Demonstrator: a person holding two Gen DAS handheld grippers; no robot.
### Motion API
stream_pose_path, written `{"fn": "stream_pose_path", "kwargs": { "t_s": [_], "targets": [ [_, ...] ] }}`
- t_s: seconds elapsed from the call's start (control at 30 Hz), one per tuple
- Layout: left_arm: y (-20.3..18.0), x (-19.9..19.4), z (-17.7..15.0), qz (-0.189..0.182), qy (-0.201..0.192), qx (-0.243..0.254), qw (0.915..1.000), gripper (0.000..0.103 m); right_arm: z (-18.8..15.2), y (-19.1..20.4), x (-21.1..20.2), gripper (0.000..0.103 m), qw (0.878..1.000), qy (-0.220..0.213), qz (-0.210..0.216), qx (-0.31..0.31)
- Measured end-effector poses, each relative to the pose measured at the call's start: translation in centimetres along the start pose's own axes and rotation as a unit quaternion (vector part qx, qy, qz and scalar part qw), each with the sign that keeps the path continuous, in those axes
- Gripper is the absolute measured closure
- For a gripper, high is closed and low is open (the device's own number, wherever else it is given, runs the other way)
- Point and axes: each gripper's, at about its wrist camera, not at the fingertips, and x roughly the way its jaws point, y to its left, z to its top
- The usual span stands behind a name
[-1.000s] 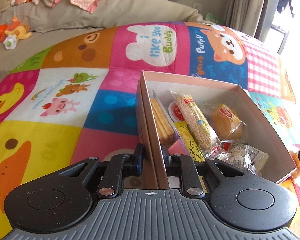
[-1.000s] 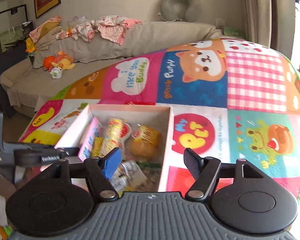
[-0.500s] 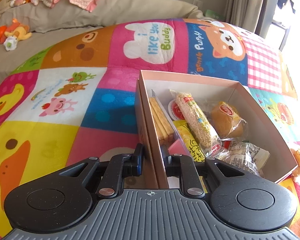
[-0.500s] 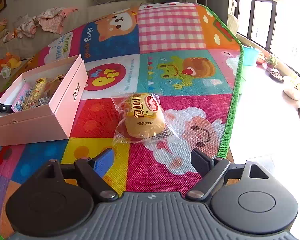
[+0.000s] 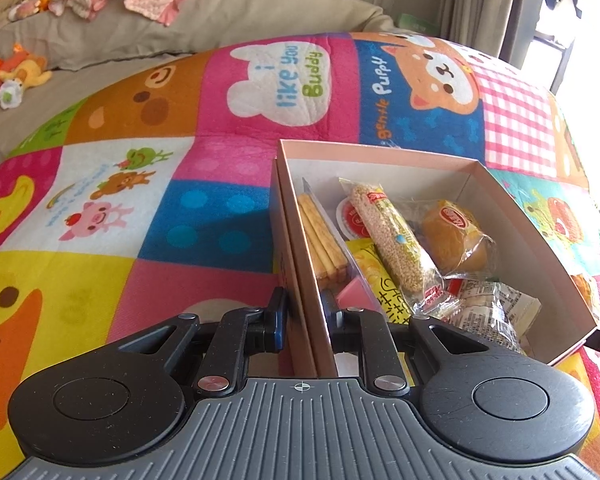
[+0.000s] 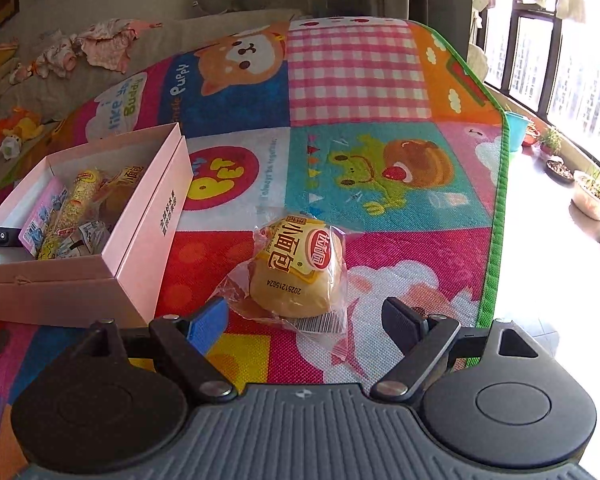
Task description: Organize objects
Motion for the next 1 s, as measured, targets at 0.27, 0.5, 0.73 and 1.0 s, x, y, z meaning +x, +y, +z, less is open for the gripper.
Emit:
{"fn": "stream_pose_path", "kwargs": {
  "t_s": [0.27,0.5,0.73,1.0],
  "targets": [
    [0.1,0.0,0.0,-0.004,0.0,0.001,1.0,0.083,1.5,1.2,3.7,0.018,1.0,0.02,0.009,-0.014],
    [0.2,0.0,0.0,-0.005,-0.001,-0.002,1.0,0.083,1.3,1.2,2.7,0.035,0.999,0.02,0.01,-0.031],
    [0.1,0.1,0.0,-0.004,0.001,-0.003,1.0,0.083,-0.5,0.3,-2.1,0.039,0.998,0.032,0.032,-0.032],
    [0.3,-0.1,0.0,-0.008,0.002,-0.008,0.9999,0.082,-2.8,2.3,-7.6,0.029,0.991,0.064,0.076,-0.091]
  ]
}}
